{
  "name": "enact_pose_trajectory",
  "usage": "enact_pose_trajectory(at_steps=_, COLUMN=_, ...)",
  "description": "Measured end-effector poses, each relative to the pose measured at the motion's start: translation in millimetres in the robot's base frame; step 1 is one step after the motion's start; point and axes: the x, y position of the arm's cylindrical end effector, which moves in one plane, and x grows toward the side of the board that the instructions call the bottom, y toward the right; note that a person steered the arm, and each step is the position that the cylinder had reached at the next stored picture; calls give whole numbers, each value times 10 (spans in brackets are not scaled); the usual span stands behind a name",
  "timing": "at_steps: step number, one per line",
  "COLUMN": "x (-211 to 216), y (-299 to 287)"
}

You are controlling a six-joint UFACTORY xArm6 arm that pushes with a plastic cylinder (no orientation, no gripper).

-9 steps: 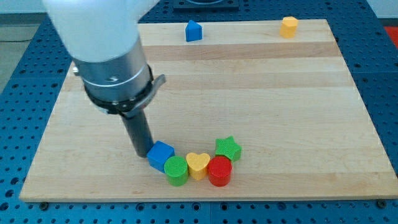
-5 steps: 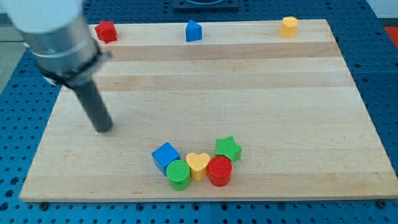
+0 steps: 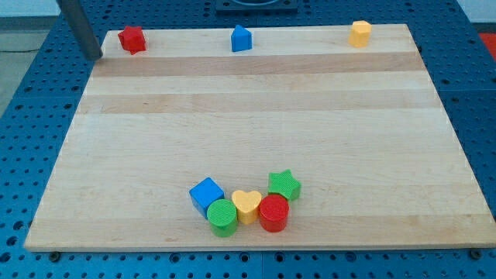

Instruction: Drag the red star to the top left of the yellow heart

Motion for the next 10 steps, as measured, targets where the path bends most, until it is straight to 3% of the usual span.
enact_pose_trajectory(at_steps=1, x=-374, y=9)
enact_pose_trajectory(at_steps=2, x=-407, y=380)
enact_pose_trajectory(at_steps=5, x=-92, y=1730)
enact_pose_trajectory(at_steps=6, x=-25, y=1807)
enact_pose_trajectory(at_steps=8, x=26, y=1275)
enact_pose_trajectory(at_steps=10, x=820, y=1391)
